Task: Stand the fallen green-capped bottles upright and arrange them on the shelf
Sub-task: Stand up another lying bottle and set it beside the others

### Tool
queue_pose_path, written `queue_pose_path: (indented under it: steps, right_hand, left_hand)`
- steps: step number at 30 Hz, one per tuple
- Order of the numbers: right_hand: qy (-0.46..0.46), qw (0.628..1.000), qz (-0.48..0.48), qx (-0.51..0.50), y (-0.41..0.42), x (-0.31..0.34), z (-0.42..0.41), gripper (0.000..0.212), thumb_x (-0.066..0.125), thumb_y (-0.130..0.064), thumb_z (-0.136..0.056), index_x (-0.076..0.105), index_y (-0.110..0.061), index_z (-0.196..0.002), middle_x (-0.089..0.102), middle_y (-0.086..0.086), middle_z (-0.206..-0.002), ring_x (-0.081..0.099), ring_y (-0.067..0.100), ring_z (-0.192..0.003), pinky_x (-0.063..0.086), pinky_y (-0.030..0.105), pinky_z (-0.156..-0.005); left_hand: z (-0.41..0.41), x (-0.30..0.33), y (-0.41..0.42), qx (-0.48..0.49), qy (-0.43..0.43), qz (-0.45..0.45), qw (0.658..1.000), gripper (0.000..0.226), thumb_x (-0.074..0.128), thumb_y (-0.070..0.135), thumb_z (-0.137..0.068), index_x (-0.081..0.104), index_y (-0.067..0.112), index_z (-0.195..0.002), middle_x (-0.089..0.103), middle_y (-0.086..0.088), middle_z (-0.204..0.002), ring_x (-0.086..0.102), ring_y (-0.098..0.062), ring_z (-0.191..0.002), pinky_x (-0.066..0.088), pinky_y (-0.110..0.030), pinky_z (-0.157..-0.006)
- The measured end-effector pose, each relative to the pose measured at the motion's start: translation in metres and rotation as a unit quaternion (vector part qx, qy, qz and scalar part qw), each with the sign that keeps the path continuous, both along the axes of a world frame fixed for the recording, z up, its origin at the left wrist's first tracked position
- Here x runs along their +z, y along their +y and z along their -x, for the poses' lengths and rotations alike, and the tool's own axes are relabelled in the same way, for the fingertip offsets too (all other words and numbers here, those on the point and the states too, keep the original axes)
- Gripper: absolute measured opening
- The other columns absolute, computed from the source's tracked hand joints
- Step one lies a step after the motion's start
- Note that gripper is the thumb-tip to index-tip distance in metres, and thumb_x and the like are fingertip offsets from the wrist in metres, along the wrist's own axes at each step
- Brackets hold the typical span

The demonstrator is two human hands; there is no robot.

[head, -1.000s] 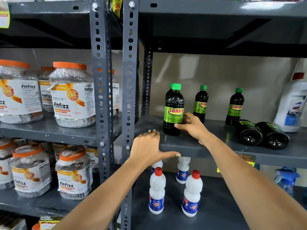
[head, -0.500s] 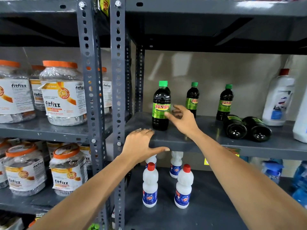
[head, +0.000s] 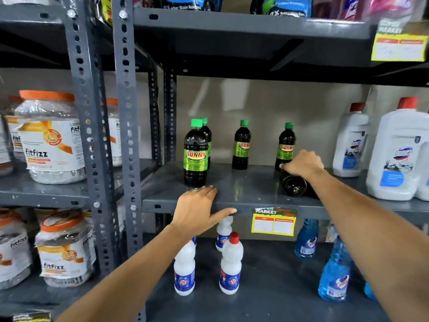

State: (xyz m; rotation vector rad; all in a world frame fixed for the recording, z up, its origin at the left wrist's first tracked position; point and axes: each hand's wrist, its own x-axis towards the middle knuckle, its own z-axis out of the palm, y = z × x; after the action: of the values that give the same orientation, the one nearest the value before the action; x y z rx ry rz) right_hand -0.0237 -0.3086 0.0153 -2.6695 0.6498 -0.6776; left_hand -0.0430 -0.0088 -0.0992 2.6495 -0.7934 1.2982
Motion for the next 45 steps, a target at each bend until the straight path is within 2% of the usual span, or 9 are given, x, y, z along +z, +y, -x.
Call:
queue_pose_path:
  steps: [6,12,17,20,24,29,39,42,45]
  right_hand:
    - [0.104,0.995,-0.002,0.007,-0.001,0.013,-0.008,0.084,0.071,-0.069,-0.068,0.058,-0.01,-0.126,0.062,0.012,-0.123,0.062,0.032,-0.11,0.052,0.035,-0.091]
    - [0.125,0.992,-0.014,-0.018,0.009,0.014,-0.014,0.093,0.075,-0.07,-0.062,0.055,-0.01,-0.131,0.059,0.009,-0.126,0.059,0.027,-0.116,0.052,0.036,-0.094]
    - [0.188,0.976,-0.102,0.027,0.006,0.006,-0.023,0.084,0.065,-0.065,-0.074,0.049,-0.011,-0.135,0.053,0.015,-0.137,0.052,0.034,-0.124,0.044,0.043,-0.103]
    - [0.118,0.979,-0.155,0.057,0.002,-0.003,-0.022,0.072,0.067,-0.057,-0.073,0.056,-0.009,-0.126,0.061,0.015,-0.125,0.058,0.034,-0.114,0.046,0.042,-0.1]
    - [-0.068,0.989,-0.128,0.03,0.026,-0.017,-0.015,0.066,0.063,-0.067,-0.069,0.063,-0.012,-0.106,0.069,0.013,-0.108,0.063,0.035,-0.101,0.045,0.031,-0.075]
    - [-0.224,0.962,-0.113,0.111,0.069,-0.038,-0.01,0.061,0.065,-0.061,-0.079,0.049,-0.007,-0.102,0.066,0.014,-0.101,0.064,0.04,-0.095,0.044,0.036,-0.07]
    - [-0.215,0.944,-0.132,0.215,0.078,-0.051,-0.028,0.062,0.074,-0.043,-0.079,0.045,-0.008,-0.121,0.061,0.012,-0.115,0.058,0.031,-0.108,0.049,0.047,-0.09]
    - [-0.189,0.914,-0.25,0.256,0.072,-0.054,-0.034,0.057,0.078,-0.025,-0.076,0.047,-0.016,-0.123,0.062,0.004,-0.115,0.059,0.023,-0.109,0.046,0.034,-0.09]
    - [-0.2,0.905,-0.279,0.253,0.069,-0.058,-0.037,0.065,0.086,-0.029,-0.069,0.048,-0.021,-0.121,0.063,-0.005,-0.106,0.062,0.016,-0.1,0.047,0.028,-0.085]
  left_hand:
    - [0.002,-0.003,-0.001,0.008,0.002,0.011,1.0,0.08,0.032,0.082,-0.084,0.072,0.016,-0.107,0.072,0.0,-0.11,0.069,-0.016,-0.095,0.054,-0.029,-0.07]
    - [0.007,0.002,0.003,0.01,0.002,-0.017,1.0,0.083,0.028,0.081,-0.084,0.072,0.015,-0.109,0.071,0.0,-0.112,0.069,-0.017,-0.096,0.055,-0.027,-0.066]
    - [0.009,0.005,0.005,0.006,0.025,-0.021,0.999,0.089,0.024,0.083,-0.083,0.066,0.014,-0.121,0.065,-0.002,-0.125,0.064,-0.019,-0.109,0.053,-0.031,-0.079]
    - [0.007,0.007,0.006,0.004,0.058,-0.027,0.998,0.092,0.021,0.084,-0.081,0.057,0.016,-0.131,0.058,-0.001,-0.136,0.058,-0.019,-0.118,0.05,-0.033,-0.088]
    - [0.002,0.013,0.011,0.015,0.102,-0.071,0.992,0.092,0.022,0.085,-0.081,0.047,0.018,-0.139,0.05,0.002,-0.143,0.053,-0.019,-0.123,0.047,-0.035,-0.091]
    - [0.004,0.01,0.01,0.018,0.102,-0.073,0.992,0.089,0.024,0.083,-0.082,0.045,0.018,-0.139,0.046,0.002,-0.146,0.048,-0.018,-0.127,0.045,-0.036,-0.096]
    - [-0.002,0.001,0.01,0.007,0.08,-0.042,0.996,0.098,0.018,0.086,-0.078,0.045,0.017,-0.142,0.044,0.002,-0.149,0.041,-0.015,-0.135,0.039,-0.032,-0.102]
    - [-0.005,-0.002,0.009,0.004,0.055,-0.019,0.998,0.099,0.016,0.088,-0.077,0.053,0.019,-0.136,0.051,0.003,-0.143,0.048,-0.014,-0.129,0.044,-0.03,-0.097]
    - [-0.005,-0.004,0.008,-0.011,0.024,0.006,1.0,0.094,0.017,0.086,-0.081,0.063,0.016,-0.124,0.062,0.001,-0.131,0.057,-0.015,-0.118,0.049,-0.03,-0.088]
